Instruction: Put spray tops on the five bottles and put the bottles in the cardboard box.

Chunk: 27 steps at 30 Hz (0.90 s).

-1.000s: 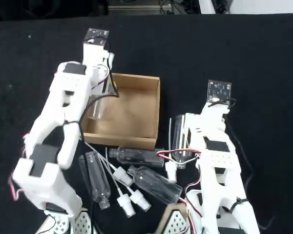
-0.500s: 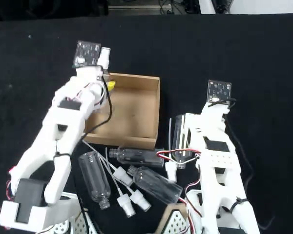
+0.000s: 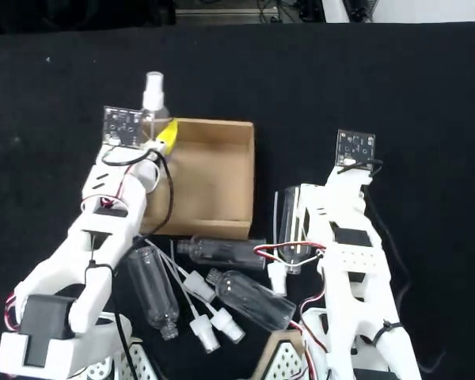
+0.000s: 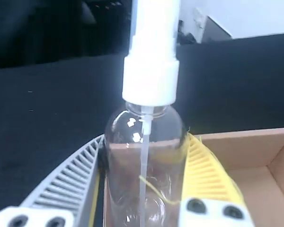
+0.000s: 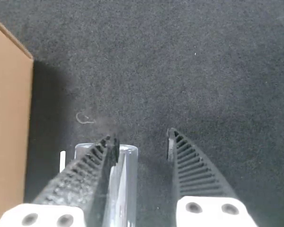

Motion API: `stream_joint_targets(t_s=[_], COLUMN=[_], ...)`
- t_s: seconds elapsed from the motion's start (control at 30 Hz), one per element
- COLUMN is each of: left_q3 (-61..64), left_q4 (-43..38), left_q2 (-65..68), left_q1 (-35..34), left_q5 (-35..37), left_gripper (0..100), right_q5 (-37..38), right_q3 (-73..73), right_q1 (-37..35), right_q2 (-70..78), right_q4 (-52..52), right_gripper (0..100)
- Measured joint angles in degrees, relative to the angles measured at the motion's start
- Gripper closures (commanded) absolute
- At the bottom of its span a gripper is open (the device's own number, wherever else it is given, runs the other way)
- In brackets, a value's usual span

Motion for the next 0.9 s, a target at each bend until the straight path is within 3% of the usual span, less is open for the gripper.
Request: stream_joint_targets(t_s=[0.7,0.9], left_q3=[3.9,3.9], left_q4=[-0.4,-6.9], left_q2=[-0.1,-0.1], left_q1=[-1.3,-1.4], left_q5=[0.1,4.5], left_gripper=[84,84], right_q5=[0.0,0.0], right_q3=[0.0,0.0], right_q1=[0.0,0.0], right_q2=[0.0,0.0], right_q4=[0.0,0.0], right_gripper=[85.0,85.0])
